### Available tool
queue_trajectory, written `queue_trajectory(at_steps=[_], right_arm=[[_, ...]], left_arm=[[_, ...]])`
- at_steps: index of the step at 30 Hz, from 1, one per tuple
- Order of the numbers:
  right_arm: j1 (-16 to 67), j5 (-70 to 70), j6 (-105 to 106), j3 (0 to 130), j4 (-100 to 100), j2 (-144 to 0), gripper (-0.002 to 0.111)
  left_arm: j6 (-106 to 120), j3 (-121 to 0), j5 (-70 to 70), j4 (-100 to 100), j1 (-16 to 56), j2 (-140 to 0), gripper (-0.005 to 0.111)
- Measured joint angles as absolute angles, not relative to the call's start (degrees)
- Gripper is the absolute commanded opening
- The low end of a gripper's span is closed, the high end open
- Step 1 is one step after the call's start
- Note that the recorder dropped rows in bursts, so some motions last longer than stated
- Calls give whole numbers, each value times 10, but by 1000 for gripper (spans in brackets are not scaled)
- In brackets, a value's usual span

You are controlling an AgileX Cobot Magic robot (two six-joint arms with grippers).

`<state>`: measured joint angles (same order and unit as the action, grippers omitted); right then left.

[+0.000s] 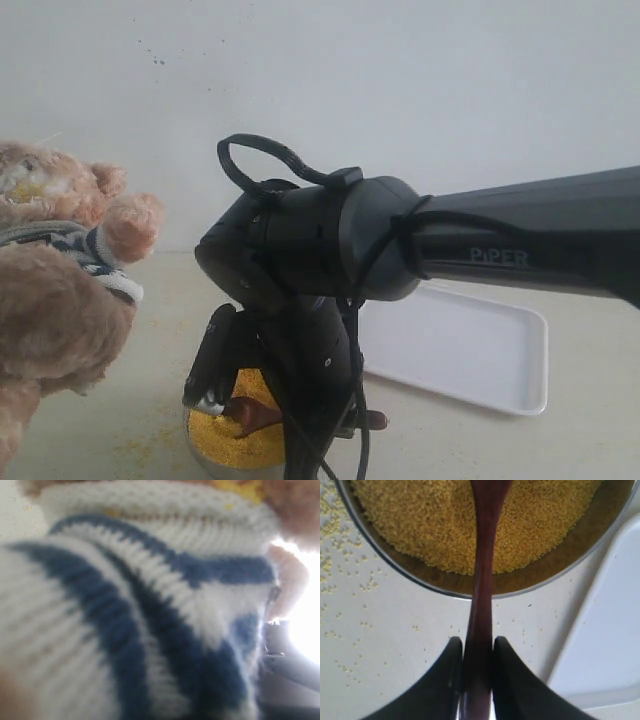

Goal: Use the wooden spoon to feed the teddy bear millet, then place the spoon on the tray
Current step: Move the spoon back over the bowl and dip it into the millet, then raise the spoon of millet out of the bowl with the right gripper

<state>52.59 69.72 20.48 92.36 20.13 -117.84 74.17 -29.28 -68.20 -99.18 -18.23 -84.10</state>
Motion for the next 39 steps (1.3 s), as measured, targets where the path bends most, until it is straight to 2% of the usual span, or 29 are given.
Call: queue_trajectory(at_steps=[8,15,39], right_arm=[[485,697,207,924,169,-1140,0],[474,698,257,924,55,-1127,0],[474,698,224,924,85,-1123,0]], left_arm=[[742,-293,-682,-992,-182,-841,4],[745,-293,-682,-992,-182,-841,4],[766,-293,-682,-992,-182,-841,4]])
